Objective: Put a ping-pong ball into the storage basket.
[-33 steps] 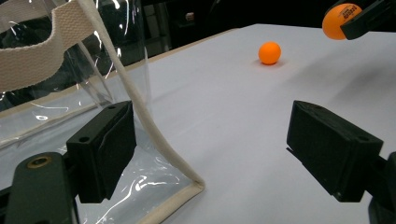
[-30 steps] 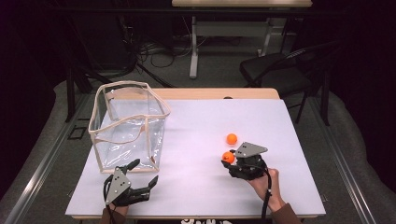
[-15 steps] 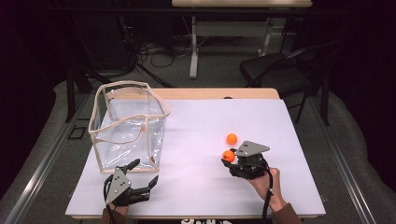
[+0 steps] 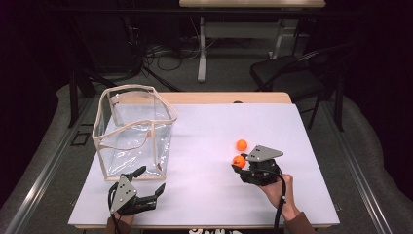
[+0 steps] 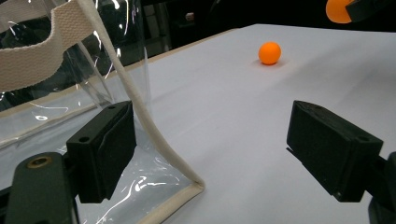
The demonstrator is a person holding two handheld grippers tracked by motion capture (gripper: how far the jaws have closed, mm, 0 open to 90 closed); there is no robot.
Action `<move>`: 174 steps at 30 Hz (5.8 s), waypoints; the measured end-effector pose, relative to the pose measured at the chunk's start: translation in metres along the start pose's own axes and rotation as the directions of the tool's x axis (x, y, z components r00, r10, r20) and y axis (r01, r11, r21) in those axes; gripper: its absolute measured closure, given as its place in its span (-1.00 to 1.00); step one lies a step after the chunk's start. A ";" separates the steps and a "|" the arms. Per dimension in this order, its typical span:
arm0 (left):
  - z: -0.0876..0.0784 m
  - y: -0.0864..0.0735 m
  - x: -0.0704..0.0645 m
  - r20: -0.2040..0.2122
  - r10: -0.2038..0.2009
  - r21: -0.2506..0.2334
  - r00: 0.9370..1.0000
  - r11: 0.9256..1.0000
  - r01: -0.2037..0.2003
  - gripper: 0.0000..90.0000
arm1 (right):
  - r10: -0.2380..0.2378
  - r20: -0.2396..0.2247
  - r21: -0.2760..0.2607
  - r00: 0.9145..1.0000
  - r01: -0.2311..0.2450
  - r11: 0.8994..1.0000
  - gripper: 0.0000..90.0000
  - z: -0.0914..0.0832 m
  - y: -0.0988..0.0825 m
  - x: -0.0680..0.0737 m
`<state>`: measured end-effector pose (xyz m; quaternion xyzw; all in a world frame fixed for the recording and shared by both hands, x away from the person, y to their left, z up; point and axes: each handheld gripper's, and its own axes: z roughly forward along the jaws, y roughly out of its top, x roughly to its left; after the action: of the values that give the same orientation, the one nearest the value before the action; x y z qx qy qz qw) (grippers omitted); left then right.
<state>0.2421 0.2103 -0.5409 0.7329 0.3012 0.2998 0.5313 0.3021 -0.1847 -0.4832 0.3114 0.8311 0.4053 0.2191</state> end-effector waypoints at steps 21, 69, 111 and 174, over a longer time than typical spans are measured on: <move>0.000 0.000 0.000 0.001 0.002 -0.001 1.000 1.000 -0.002 -0.65 | 0.000 -0.009 -0.006 1.000 0.000 1.000 0.13 0.006 0.009 -0.002; 0.002 0.000 0.000 0.005 -0.005 -0.002 1.000 1.000 0.005 -0.65 | -0.005 -0.027 -0.016 1.000 0.005 1.000 0.13 0.028 0.035 -0.008; 0.003 0.000 0.000 0.007 0.001 0.001 1.000 1.000 -0.001 -0.65 | -0.018 -0.036 -0.065 0.999 0.016 0.998 0.13 0.041 0.066 -0.015; 0.004 0.000 0.000 0.012 0.001 0.003 1.000 1.000 -0.001 -0.65 | -0.021 -0.071 -0.108 0.997 0.013 0.994 0.13 0.068 0.108 -0.018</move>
<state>0.2450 0.2082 -0.5419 0.7355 0.2981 0.2953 0.5319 0.3928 -0.1091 -0.4328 0.2773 0.8180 0.4587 0.2088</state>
